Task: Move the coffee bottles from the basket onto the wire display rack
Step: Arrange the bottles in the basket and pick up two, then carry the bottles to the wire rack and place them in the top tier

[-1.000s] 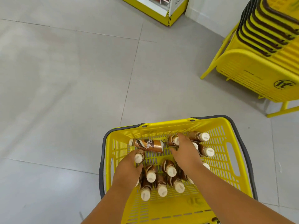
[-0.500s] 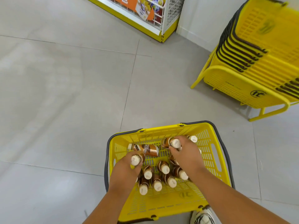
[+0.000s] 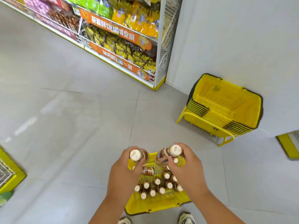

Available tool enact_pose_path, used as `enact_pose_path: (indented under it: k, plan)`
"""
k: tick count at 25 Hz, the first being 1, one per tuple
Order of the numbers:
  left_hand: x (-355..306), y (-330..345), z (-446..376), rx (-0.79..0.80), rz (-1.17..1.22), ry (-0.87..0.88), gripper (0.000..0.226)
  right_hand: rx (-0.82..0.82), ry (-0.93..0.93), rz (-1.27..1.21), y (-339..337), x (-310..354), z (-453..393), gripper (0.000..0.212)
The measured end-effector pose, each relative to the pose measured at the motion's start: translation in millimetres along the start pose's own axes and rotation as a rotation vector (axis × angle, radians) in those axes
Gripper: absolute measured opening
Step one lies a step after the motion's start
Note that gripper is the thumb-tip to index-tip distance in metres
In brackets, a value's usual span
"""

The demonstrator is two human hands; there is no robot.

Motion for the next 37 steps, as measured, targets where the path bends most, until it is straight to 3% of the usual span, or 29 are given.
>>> enact_pose_path:
  k: [4, 8, 11, 17, 24, 37]
  plan:
    - [-99.6, -68.4, 39.7, -0.022, 0.126, 0.049, 0.031, -0.105, -0.129, -0.11, -67.3, 114.4, -2.0, 0.04]
    - [-193.5, -138.2, 83.9, -0.08, 0.209, 0.175, 0.032, -0.132, -0.38, -0.119, -137.6, 225.5, -2.7, 0.033]
    - [-250.2, -185.3, 113.7, -0.086, 0.295, 0.225, 0.036, -0.092, -0.499, -0.143, -180.4, 292.4, -0.6, 0.031]
    - [-335.7, -261.3, 166.0, -0.161, 0.279, 0.295, 0.033, 0.028, -0.568, -0.247, -242.7, 397.7, 11.1, 0.037]
    - [-402.3, -301.3, 196.7, -0.197, 0.318, 0.383, 0.023, 0.046, -0.651, -0.305, -280.4, 474.8, 7.1, 0.024]
    - [-452.9, -312.4, 219.1, -0.346, 0.351, 0.356, 0.02, 0.199, -0.698, -0.258, -320.3, 511.7, -27.1, 0.019]
Point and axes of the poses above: each hand's wrist, its own z-axis away from the middle knuckle, its own y-axis out of the palm, x = y × z, the point moved 4 cm from there along -z, towards the middle knuckle, and after that the axes turned 10 degrees about -y, right-handed, at the moved point
